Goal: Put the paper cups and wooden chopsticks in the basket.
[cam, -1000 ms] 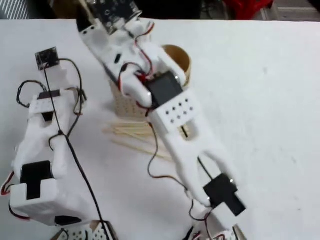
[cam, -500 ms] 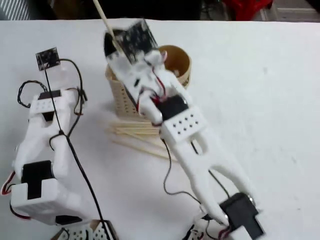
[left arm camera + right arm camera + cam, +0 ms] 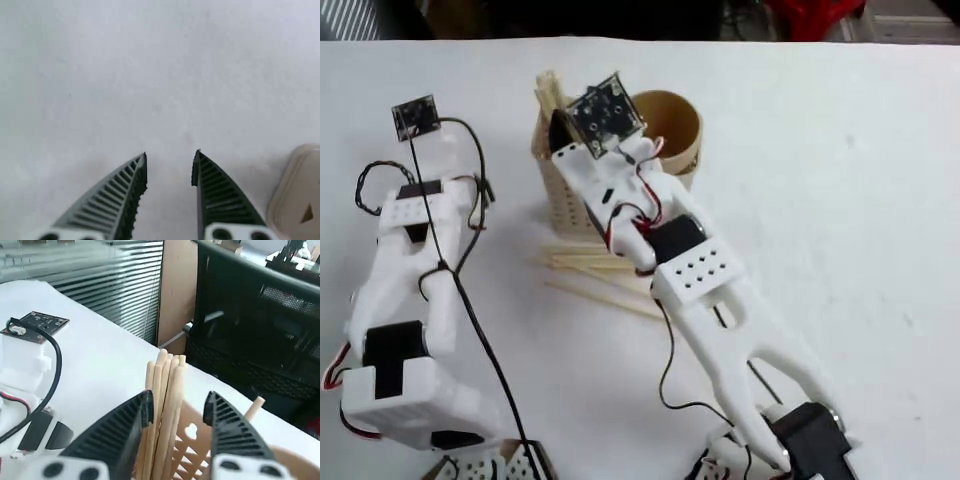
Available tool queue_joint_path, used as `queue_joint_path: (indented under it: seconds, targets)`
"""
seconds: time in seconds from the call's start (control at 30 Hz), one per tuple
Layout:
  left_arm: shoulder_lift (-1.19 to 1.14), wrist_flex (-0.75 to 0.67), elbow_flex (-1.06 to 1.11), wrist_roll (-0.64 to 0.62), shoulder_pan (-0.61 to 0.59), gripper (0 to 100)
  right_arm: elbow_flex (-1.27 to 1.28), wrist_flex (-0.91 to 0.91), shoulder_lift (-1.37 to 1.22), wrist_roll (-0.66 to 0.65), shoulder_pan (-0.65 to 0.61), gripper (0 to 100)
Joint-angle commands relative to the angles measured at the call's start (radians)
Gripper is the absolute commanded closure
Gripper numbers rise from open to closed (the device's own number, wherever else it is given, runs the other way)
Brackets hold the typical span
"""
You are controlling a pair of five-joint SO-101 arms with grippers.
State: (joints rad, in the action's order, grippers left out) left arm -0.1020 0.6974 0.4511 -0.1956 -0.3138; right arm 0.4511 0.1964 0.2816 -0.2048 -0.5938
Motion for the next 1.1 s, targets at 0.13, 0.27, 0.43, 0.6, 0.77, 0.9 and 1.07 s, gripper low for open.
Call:
queue_joint_path:
  seconds: [0.13, 0.27, 0.43, 0.6, 0.77, 0.9, 1.07]
  targets:
    - [0.028, -0.017, -0.014, 0.012, 0.01, 83, -0.258, 0.524, 0.186, 0.0, 0.004, 93.2]
    - [0.028, -0.017, -0.014, 0.014, 0.01, 83, -0.334, 0.843, 0.3, -0.012, 0.004, 95.4]
    - [0.028, -0.017, -0.014, 0.014, 0.01, 83, -0.356, 1.096, 0.352, -0.213, -0.041, 95.3]
    - [0.028, -0.017, -0.014, 0.014, 0.01, 83, -0.141, 1.145, 0.302, -0.393, -0.094, 95.3]
    - [0.028, -0.017, -0.014, 0.014, 0.01, 83, 0.183, 0.918, 0.217, -0.445, -0.142, 95.2]
    - [0.028, -0.017, -0.014, 0.014, 0.01, 83, 0.334, 0.728, 0.136, -0.446, -0.16, 95.2]
    - [0.028, -0.015, -0.014, 0.014, 0.01, 83, 0.382, 0.604, -0.004, -0.519, -0.162, 89.4]
